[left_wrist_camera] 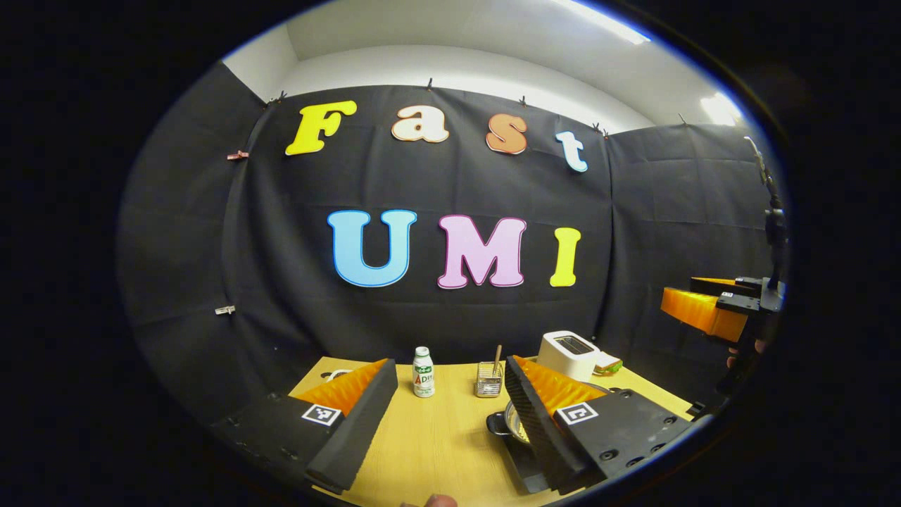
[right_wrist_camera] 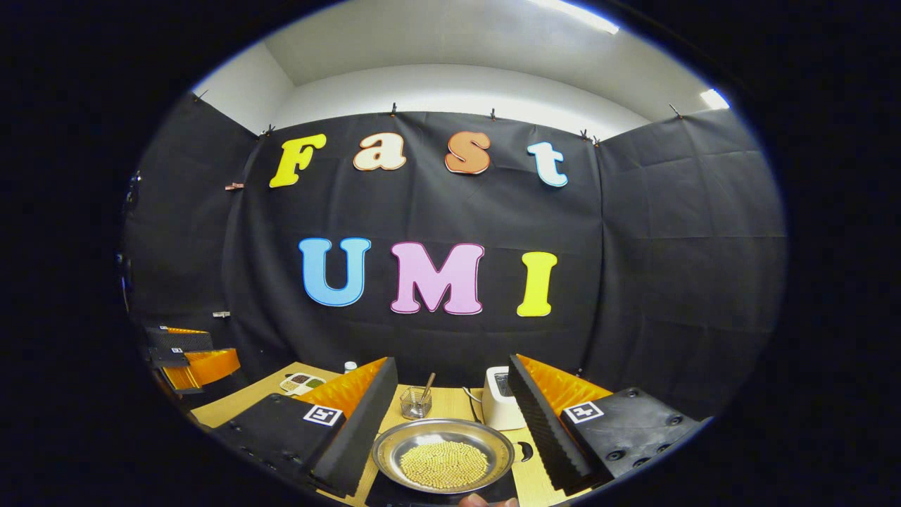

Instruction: First push the handle of the pot to place it horizontally, then grasp the pot with both hands and set it on the induction cooktop.

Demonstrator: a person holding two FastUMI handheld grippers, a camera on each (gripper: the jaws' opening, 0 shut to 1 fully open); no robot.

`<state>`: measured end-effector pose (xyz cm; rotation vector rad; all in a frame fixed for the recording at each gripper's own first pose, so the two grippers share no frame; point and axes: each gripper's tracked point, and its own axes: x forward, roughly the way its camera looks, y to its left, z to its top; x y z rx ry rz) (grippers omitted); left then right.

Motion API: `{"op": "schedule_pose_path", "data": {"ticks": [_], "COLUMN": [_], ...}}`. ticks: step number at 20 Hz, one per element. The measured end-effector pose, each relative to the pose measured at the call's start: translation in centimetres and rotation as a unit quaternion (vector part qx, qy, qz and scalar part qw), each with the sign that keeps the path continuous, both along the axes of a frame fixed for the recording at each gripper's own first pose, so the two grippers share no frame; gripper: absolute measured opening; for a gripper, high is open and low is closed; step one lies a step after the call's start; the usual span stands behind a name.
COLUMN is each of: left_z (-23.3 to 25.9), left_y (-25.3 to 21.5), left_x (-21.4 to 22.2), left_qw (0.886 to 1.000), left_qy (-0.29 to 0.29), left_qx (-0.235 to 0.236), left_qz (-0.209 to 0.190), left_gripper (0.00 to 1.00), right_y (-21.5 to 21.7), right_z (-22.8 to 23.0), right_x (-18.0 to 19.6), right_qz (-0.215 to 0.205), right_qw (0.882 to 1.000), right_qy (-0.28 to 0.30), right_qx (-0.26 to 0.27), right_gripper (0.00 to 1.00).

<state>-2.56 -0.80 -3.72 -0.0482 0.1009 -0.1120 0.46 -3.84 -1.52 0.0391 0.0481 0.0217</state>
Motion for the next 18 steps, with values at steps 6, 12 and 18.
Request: {"op": "schedule_pose_path", "data": {"ticks": [6,12,18], "left_z": [0.0,-0.5,-0.1], "left_y": [0.0,-0.7,-0.9], "left_x": [0.3,0.8,0.7], "left_qw": [1.000,1.000,1.000], "left_qy": [0.000,0.007,0.001], "left_qx": [0.004,-0.001,0.005], "left_qz": [-0.004,-0.014,-0.016], "left_gripper": [0.95,0.96,0.96], "right_y": [-0.1,-0.3,-0.8], "right_z": [-0.3,-0.8,-0.7], "right_x": [0.8,0.7,0.1], "right_qz": [-0.003,-0.003,-0.009], "right_qw": [1.000,1.000,1.000], "right_qy": [0.003,0.009,0.009], "right_qx": [0.000,-0.011,-0.011], "right_gripper": [0.98,0.98,0.98]}}
